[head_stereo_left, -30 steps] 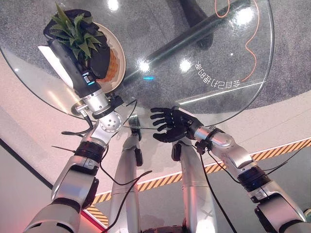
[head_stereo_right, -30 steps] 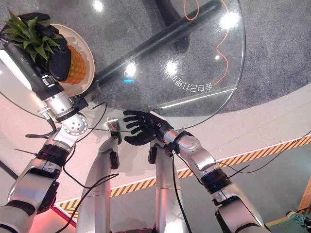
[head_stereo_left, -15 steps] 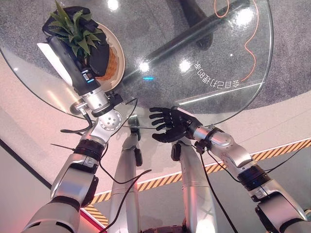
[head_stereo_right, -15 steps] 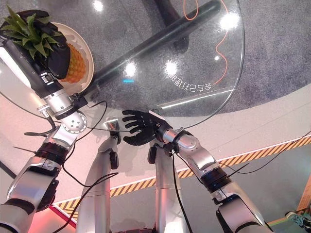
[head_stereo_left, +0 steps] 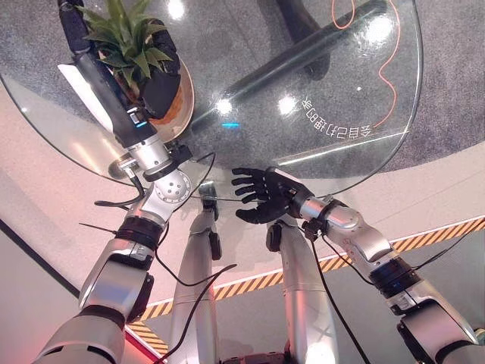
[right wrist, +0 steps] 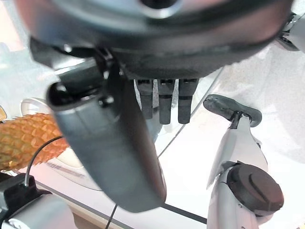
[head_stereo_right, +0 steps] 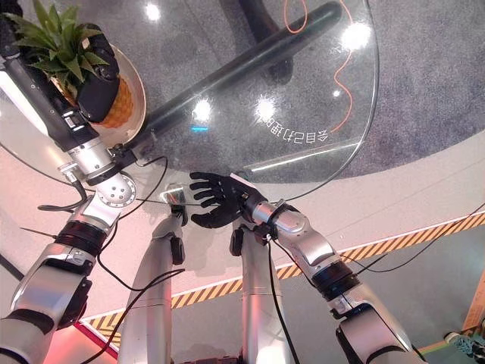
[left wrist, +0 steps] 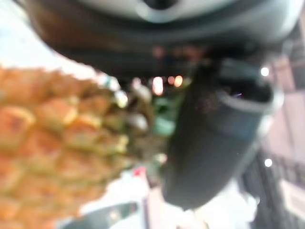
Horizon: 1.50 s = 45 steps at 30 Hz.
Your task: Pick up the fruit to the plate
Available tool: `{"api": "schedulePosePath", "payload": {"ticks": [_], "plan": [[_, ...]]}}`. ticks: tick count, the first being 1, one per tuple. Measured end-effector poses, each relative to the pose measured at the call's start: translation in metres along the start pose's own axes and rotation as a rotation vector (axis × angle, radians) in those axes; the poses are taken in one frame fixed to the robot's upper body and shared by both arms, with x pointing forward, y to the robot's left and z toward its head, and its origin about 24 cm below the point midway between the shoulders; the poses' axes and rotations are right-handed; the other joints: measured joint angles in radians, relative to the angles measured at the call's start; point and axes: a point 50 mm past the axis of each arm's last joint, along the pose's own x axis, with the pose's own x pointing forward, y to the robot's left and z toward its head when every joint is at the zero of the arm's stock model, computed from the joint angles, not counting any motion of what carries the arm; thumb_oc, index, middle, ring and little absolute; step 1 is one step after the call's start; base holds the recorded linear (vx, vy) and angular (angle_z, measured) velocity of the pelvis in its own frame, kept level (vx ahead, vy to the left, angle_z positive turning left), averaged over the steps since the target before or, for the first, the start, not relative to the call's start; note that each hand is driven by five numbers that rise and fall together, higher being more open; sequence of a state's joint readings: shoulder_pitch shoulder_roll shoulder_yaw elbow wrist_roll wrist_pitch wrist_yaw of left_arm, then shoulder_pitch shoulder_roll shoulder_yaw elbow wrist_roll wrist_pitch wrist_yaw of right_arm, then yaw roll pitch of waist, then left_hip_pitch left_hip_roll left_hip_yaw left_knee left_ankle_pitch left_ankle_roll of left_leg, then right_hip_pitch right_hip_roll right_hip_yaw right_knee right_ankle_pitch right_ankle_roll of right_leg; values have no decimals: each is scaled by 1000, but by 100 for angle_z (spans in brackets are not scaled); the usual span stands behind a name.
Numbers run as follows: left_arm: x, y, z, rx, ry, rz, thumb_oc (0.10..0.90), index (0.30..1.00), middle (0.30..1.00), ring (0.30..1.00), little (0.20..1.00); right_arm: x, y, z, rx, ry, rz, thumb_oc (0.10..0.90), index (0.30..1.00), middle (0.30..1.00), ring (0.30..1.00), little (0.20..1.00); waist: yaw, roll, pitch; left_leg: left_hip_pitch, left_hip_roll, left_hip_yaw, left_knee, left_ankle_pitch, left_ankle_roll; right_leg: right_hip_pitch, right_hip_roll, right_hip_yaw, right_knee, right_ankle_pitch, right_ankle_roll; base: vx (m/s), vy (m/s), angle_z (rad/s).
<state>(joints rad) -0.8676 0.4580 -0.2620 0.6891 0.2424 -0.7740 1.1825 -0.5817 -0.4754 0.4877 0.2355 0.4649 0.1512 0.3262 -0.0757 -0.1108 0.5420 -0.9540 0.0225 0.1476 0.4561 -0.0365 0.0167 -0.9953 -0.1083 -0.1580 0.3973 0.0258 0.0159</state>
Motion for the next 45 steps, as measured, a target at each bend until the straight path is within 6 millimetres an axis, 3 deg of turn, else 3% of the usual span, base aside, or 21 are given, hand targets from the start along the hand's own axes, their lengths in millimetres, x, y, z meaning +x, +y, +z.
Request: {"api": "schedulePosePath", "payload": {"ticks": [11, 34, 45], "plan": [[-2, 5, -6, -13, 75, 2, 800, 900, 900, 900, 900, 0, -1, -5, 7, 21, -5, 800, 900, 900, 900, 900, 15, 0, 0, 28, 0, -5, -4, 2, -3, 28, 0, -2, -1, 1, -1, -9, -36, 1], [-27, 31, -29, 8, 275, -132, 800, 900, 900, 900, 900, -1, 2, -12, 6, 40, -6, 800, 900, 900, 900, 900, 34, 1, 1, 152, 0, -6, -50, 21, -15, 128, -1, -4, -1, -5, -6, -24, -60, 1], [-42, 55, -41, 20, 393, -122, 800, 900, 900, 900, 900, -5, 5, -22, 37, 55, 2, 800, 900, 900, 900, 900, 53, 1, 1, 227, 6, -10, -78, 27, -23, 191, 2, -10, -1, -18, -11, -22, -75, 1]]}}
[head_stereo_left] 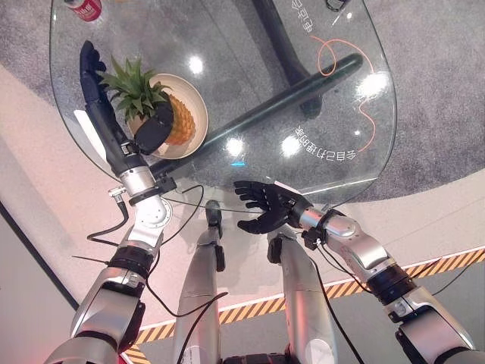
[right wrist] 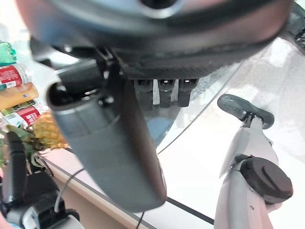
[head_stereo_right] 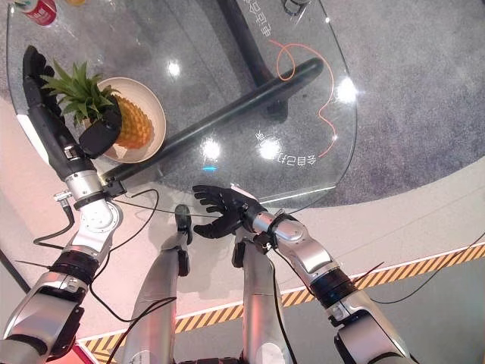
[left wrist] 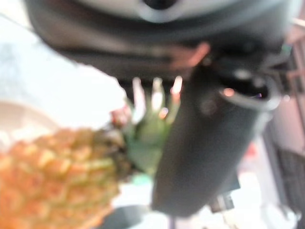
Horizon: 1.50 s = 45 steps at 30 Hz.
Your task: Pick up the fruit to the plate
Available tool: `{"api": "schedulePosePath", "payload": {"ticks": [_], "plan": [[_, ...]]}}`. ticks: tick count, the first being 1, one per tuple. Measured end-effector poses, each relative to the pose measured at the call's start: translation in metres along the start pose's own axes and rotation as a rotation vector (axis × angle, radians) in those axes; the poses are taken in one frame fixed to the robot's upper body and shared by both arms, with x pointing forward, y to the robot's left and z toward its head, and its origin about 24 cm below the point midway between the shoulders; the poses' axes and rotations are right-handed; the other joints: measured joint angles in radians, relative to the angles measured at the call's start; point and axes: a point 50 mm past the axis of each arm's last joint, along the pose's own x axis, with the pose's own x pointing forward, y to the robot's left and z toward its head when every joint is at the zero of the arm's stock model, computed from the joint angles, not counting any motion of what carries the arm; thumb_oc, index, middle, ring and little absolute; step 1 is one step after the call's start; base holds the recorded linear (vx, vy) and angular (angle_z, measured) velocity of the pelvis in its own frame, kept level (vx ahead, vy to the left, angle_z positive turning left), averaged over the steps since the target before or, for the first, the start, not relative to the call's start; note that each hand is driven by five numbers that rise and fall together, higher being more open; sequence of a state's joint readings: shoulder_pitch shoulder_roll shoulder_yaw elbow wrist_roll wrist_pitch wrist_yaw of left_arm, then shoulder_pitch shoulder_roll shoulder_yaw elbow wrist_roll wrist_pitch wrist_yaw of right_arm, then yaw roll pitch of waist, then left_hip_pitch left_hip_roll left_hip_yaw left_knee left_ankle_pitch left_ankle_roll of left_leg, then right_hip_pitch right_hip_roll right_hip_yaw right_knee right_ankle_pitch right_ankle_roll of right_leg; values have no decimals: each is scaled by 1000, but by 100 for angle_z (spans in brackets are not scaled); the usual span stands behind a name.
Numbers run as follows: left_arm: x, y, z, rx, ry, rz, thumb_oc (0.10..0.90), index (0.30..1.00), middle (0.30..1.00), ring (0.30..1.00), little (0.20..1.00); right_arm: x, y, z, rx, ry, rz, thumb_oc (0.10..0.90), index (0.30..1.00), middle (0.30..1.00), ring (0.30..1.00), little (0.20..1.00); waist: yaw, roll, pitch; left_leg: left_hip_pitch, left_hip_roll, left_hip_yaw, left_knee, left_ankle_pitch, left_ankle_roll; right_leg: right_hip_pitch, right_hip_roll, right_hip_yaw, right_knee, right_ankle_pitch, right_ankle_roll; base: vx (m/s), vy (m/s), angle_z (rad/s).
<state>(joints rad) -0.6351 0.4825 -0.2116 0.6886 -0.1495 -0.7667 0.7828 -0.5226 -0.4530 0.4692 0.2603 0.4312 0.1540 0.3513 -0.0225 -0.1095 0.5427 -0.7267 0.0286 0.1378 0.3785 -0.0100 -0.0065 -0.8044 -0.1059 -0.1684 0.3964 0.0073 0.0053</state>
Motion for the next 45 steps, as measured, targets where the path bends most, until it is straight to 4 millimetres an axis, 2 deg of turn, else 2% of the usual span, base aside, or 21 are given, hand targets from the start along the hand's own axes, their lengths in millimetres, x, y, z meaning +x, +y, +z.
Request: {"api": "schedulePosePath", "payload": {"ticks": [5, 11, 18, 28, 34, 45], "plan": [[-5, 7, -7, -20, 57, 1, 800, 900, 900, 900, 900, -2, 1, -5, 10, 11, -5, 800, 900, 900, 900, 900, 19, 0, 0, 24, 2, -1, -17, 7, -7, 17, 0, -4, -1, -4, -2, -18, -60, 0], [-15, 22, -17, -30, 133, 25, 800, 900, 900, 900, 900, -3, 4, -11, 22, 21, 2, 800, 900, 900, 900, 900, 19, 0, 0, 65, 8, -8, -32, 11, -15, 55, 2, -18, -1, -14, -13, -7, -61, 2], [-36, 40, -34, -31, 263, 7, 800, 900, 900, 900, 900, -7, 7, -19, 50, 22, 15, 800, 900, 900, 900, 900, 25, 2, 0, 153, 12, -8, -66, 16, -26, 127, 6, -20, -6, -32, -5, 5, -59, 0], [-72, 52, -55, -89, 480, -20, 800, 900, 900, 900, 900, -14, 11, -33, 85, 50, 9, 800, 900, 900, 900, 900, 52, 33, 2, 230, 18, -8, -95, 22, -34, 192, 14, -23, -12, -44, -18, 3, -41, 0], [-96, 50, -64, -113, 589, -106, 800, 900, 900, 900, 900, -19, 12, -40, 104, 56, 4, 800, 900, 900, 900, 900, 54, 38, 2, 289, 19, -6, -120, 24, -38, 238, 17, -25, -17, -56, -24, 2, -14, -1], [-112, 48, -66, -166, 660, -113, 800, 900, 900, 900, 900, -30, 13, -54, 127, 83, -14, 800, 900, 900, 900, 900, 62, 61, 3, 319, 30, 1, -138, 30, -50, 261, 26, -31, -19, -63, -34, 0, -2, -1]]}}
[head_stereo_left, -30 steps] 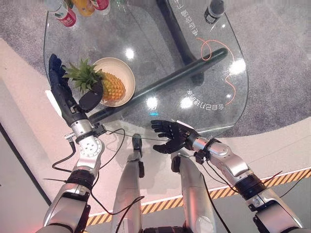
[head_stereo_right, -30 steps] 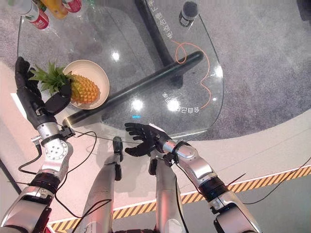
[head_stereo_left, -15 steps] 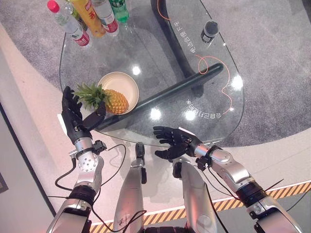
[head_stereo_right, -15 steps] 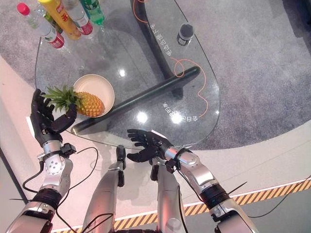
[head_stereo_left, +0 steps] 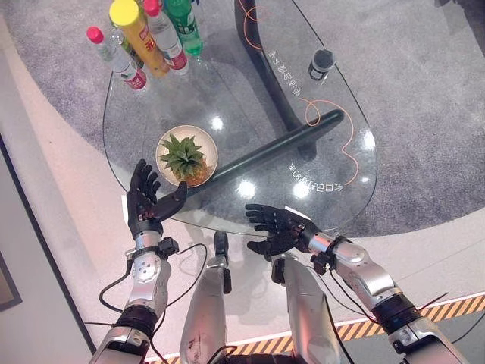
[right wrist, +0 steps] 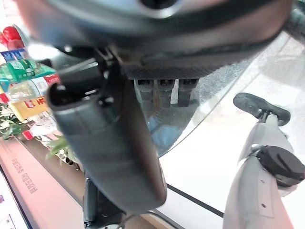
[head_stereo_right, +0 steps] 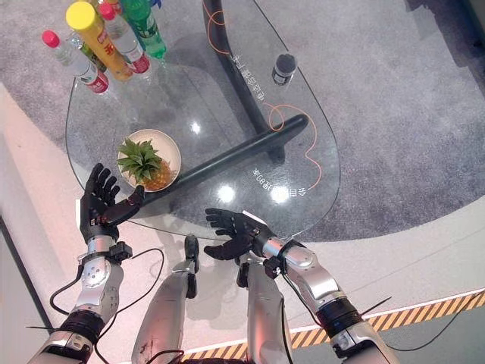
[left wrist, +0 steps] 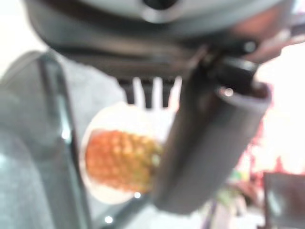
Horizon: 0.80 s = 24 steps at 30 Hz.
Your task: Pick up the fruit to the plate
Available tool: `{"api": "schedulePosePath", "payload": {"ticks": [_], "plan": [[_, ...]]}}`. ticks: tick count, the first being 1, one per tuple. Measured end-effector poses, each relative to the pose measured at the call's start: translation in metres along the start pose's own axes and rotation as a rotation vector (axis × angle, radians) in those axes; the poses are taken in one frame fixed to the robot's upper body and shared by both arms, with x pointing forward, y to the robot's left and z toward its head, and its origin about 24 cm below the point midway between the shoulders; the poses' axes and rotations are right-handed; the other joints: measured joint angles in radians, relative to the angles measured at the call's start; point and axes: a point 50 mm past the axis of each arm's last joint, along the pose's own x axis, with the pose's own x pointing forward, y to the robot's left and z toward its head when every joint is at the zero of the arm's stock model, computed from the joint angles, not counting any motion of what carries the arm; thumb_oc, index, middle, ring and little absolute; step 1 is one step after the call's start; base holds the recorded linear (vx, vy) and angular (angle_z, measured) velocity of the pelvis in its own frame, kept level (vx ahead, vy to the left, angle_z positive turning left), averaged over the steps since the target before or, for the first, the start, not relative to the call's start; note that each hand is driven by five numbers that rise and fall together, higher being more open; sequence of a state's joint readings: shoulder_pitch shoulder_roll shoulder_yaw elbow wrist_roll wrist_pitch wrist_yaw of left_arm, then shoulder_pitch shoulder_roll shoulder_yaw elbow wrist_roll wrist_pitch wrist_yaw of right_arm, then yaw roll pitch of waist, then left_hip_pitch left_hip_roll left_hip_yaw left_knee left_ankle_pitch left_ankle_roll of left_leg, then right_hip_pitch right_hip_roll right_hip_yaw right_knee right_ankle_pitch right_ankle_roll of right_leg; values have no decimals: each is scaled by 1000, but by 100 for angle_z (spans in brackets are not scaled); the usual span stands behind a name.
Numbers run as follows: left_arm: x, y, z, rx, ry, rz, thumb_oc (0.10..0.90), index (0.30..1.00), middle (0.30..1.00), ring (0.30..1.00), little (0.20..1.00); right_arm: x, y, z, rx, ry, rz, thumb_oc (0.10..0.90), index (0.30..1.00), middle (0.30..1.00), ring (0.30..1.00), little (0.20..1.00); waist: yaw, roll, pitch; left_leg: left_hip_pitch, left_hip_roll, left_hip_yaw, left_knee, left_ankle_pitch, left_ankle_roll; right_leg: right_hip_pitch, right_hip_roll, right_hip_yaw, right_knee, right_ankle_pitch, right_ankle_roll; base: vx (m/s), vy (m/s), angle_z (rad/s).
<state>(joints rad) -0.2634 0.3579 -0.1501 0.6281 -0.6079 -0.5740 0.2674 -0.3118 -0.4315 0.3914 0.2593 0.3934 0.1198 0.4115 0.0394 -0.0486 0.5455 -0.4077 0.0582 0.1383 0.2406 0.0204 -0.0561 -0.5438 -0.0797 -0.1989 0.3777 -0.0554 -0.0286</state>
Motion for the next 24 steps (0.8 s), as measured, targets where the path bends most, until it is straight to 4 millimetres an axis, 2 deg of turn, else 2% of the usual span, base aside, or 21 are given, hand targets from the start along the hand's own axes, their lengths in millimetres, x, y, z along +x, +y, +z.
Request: {"api": "schedulePosePath", "payload": {"ticks": [8, 15, 21, 24], "plan": [[-22, 7, -21, -27, 106, 24, 800, 900, 900, 900, 900, -8, 2, -12, 24, 10, -7, 800, 900, 900, 900, 900, 14, 19, -1, 71, 5, -9, -41, 6, -8, 67, 8, -12, -18, -10, -5, 2, -5, 2], [-46, 26, -48, -19, 278, 64, 800, 900, 900, 900, 900, -19, 6, -32, 55, 52, -17, 800, 900, 900, 900, 900, 17, 29, -2, 217, 5, -13, -121, 16, -11, 202, 15, -18, -67, -20, -2, 12, 1, 2], [-69, 36, -72, 1, 432, 85, 800, 900, 900, 900, 900, -33, 9, -49, 99, 83, -29, 800, 900, 900, 900, 900, 19, 54, -11, 297, 1, -25, -157, 12, -3, 292, 13, -36, -107, -27, 9, 62, 11, 8], [-86, 37, -88, -3, 529, 108, 800, 900, 900, 900, 900, -38, 12, -59, 109, 114, -35, 800, 900, 900, 900, 900, 20, 72, -43, 328, -1, -37, -179, 11, 0, 329, 14, -41, -129, -32, 16, 75, 27, 11]]}}
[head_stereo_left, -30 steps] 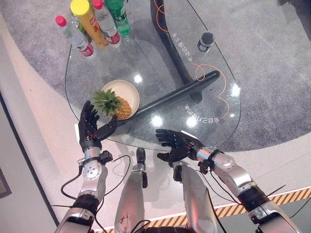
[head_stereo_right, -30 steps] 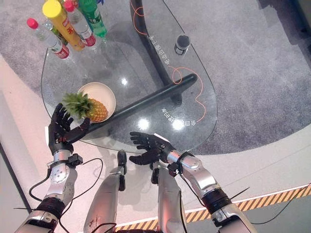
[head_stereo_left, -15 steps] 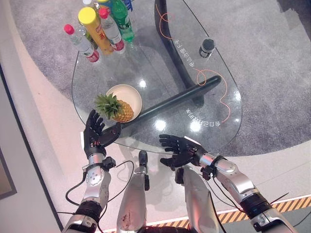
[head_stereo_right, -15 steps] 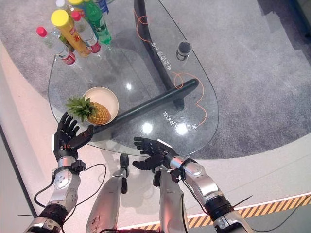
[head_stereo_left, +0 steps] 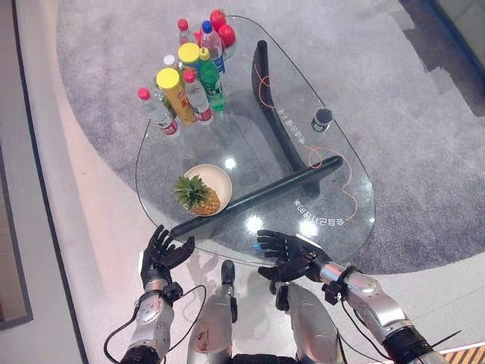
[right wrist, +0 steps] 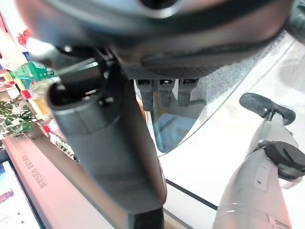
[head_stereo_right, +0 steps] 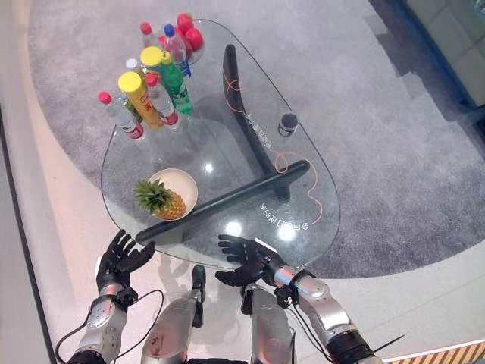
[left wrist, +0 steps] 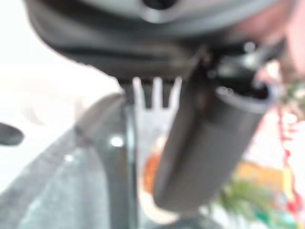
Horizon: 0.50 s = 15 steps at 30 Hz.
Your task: Pick up the fruit to the plate
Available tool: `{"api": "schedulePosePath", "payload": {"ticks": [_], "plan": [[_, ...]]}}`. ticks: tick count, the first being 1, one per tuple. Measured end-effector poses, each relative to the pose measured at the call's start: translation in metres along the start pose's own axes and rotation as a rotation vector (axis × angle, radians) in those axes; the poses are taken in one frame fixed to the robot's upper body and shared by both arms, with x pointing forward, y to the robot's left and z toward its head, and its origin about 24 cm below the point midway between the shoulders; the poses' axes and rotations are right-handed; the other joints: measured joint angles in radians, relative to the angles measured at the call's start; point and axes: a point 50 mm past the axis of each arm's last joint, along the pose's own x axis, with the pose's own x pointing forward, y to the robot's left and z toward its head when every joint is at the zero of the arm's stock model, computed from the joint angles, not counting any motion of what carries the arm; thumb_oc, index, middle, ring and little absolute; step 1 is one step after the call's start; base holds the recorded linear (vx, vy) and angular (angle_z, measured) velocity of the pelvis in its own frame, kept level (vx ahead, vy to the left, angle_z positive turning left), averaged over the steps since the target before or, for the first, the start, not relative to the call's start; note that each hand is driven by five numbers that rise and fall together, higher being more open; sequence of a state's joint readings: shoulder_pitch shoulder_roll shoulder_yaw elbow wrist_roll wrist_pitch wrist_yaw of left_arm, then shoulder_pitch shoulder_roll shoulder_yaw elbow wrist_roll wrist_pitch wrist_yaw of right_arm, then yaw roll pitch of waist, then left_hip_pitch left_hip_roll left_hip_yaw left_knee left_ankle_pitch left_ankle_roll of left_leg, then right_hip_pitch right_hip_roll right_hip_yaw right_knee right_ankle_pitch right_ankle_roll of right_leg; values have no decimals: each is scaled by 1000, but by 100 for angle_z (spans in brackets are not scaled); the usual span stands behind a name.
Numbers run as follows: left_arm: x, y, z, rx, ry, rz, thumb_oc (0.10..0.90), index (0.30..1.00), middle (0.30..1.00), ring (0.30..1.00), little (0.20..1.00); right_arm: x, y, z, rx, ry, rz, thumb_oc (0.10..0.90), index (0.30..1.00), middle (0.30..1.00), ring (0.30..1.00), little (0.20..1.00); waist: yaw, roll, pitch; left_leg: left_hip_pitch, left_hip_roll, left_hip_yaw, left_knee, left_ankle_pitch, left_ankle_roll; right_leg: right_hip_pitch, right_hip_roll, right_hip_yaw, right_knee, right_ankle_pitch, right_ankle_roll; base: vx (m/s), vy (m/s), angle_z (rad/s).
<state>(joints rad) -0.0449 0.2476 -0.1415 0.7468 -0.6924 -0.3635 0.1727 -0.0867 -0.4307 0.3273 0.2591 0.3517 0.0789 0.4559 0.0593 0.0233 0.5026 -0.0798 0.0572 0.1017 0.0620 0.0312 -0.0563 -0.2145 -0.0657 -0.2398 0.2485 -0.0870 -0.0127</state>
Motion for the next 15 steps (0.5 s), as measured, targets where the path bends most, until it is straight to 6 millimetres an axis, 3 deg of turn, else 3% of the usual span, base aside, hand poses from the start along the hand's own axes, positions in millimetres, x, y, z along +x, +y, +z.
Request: {"api": "schedulePosePath", "payload": {"ticks": [3, 6, 11, 15], "plan": [[-13, 8, -27, -3, 110, 23, 800, 900, 900, 900, 900, -3, 1, -11, 32, 31, -17, 800, 900, 900, 900, 900, -3, 12, -68, 32, -2, -2, -23, -2, 4, 30, 2, -1, -15, -1, 2, 74, 27, 3], [-25, 19, -51, 16, 231, 50, 800, 900, 900, 900, 900, -2, 2, -35, 76, 112, -67, 800, 900, 900, 900, 900, -7, 4, -163, 61, -2, -1, -45, -4, 7, 59, 3, -2, -37, -13, 17, 47, 36, 4], [-34, 32, -70, 54, 350, 88, 800, 900, 900, 900, 900, -9, 7, -75, 154, 263, -162, 800, 900, 900, 900, 900, -9, -20, -255, 80, 0, 3, -61, -9, 14, 76, 2, -2, -45, -18, 23, 49, 53, 0], [-40, 42, -81, 51, 440, 118, 800, 900, 900, 900, 900, -24, 7, -108, 146, 424, -246, 800, 900, 900, 900, 900, -10, -26, -285, 97, -3, 15, -63, -16, 24, 90, -4, 1, -47, -17, 24, 41, 36, -5]]}}
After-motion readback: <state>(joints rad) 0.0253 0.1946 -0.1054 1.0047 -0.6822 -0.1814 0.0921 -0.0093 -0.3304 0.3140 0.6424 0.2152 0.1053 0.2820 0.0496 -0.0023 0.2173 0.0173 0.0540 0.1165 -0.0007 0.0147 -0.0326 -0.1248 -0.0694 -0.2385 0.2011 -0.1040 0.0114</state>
